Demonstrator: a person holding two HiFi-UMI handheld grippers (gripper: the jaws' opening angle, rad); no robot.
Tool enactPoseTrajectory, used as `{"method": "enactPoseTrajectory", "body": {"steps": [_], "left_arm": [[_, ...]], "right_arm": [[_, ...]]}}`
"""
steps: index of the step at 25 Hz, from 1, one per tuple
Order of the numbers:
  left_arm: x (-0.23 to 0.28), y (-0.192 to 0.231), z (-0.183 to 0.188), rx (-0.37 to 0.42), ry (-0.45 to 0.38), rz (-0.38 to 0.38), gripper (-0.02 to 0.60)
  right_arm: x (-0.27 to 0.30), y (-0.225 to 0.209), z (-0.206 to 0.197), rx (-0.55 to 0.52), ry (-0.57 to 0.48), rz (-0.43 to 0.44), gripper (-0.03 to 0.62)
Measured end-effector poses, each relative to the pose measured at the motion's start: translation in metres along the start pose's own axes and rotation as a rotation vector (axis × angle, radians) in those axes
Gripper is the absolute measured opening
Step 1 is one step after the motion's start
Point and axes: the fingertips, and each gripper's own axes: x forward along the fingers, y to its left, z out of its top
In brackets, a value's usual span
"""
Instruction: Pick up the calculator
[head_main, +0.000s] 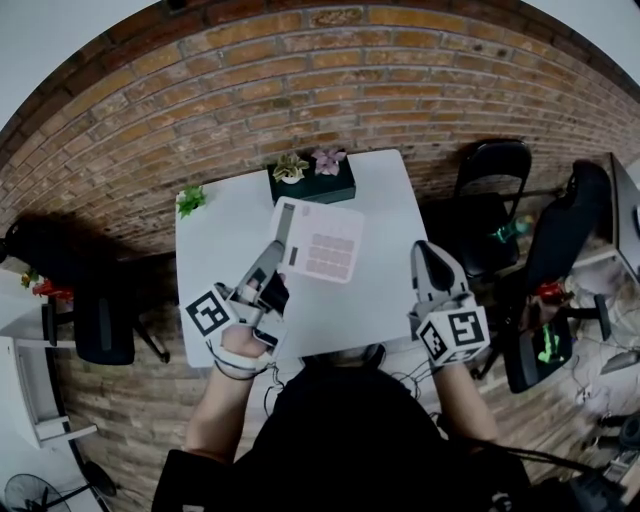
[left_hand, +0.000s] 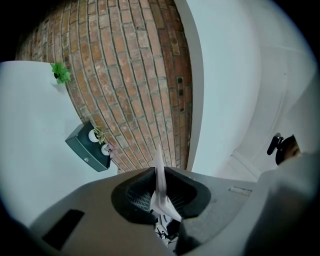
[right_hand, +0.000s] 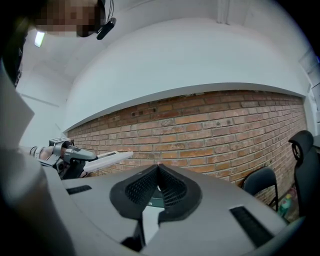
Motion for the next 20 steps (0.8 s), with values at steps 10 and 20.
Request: {"method": "enactPoseTrajectory", "body": {"steps": [10,20], "left_arm": [[-0.014,0.021,0.016,-0.013,0.028,0.002,0.051],[-0.021,0.032,0.048,0.008,0.04,-0.012,0.049]], "right_arm": [[0.006,0.024,0.002,-0.055,0.009,-0.041,0.005],[0.021,0.049,0.007,-0.063,-0.002,-0.069,0.005]]}}
